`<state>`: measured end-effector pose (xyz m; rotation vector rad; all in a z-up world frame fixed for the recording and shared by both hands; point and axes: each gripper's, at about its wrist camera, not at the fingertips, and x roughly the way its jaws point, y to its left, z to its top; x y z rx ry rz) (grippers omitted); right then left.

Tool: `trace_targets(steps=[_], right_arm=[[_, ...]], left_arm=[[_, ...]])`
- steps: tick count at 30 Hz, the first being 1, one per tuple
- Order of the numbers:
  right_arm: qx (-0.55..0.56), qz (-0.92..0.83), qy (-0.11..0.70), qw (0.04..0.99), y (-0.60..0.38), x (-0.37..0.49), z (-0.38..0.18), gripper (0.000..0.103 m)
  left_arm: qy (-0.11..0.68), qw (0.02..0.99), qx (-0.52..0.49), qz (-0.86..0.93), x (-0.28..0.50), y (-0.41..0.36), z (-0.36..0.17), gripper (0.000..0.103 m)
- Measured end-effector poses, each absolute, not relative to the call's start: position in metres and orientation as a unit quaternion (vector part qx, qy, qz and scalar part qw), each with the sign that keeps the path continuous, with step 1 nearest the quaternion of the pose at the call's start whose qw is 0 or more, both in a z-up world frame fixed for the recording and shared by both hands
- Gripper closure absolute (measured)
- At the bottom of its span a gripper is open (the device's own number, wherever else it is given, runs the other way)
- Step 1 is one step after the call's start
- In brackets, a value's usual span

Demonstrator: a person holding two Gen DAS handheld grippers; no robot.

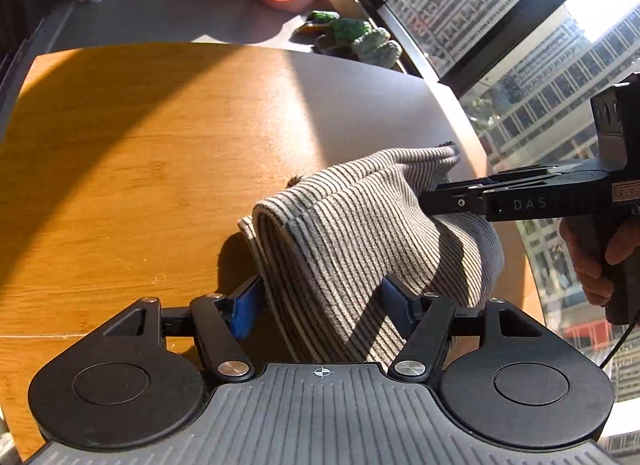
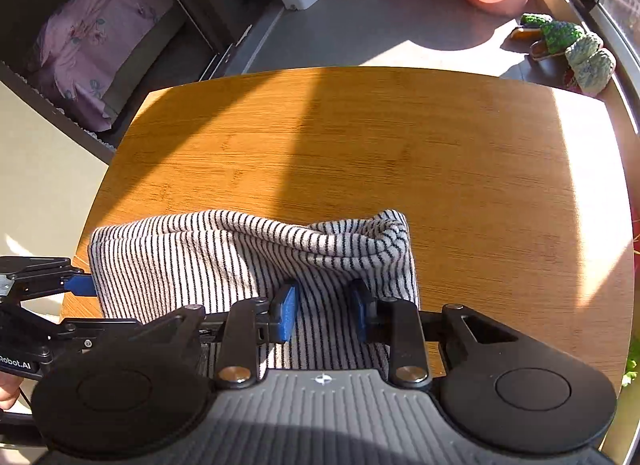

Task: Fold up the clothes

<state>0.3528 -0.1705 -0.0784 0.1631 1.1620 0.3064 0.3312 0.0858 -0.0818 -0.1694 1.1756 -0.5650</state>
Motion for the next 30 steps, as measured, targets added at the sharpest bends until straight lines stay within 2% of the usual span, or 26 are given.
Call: trace_targets(steps=[3,6,15,18,20,24,30], right_arm=[[0.083,0.132,0.549,0.821,-0.172,0.347,-0.088,0.075],[0.071,0.129,0.542,0.827,-0.169,0.340,-0.085,0.075],[0.057,0.113,0.532,0.837,-0.161,0.334,-0.085,0.072],[0.050,0.109,0.528,0.841,-0.162,0.332,-0.080,0.070],[0.058,0.103,0.520,0.846,-0.164,0.326,-0.071,0.068],[0.062,0.105,0.489,0.864,-0.170,0.300,-0.048,0.051],[0.057,0.091,0.453,0.885,-0.169,0.304,-0.034,0.051]], left_arm=[[0.515,0.811,-0.101,-0.260,0.324,0.108,-0.055,0.037],[0.499,0.814,-0.144,-0.262,0.329,0.110,-0.045,0.031],[0.520,0.826,-0.109,-0.191,0.355,0.063,-0.082,0.025],[0.514,0.833,-0.084,-0.185,0.349,0.060,-0.079,0.016],[0.512,0.837,-0.069,-0.181,0.346,0.058,-0.078,0.016],[0.512,0.839,-0.069,-0.171,0.344,0.056,-0.080,0.015],[0.511,0.839,-0.073,-0.171,0.341,0.050,-0.088,0.017]])
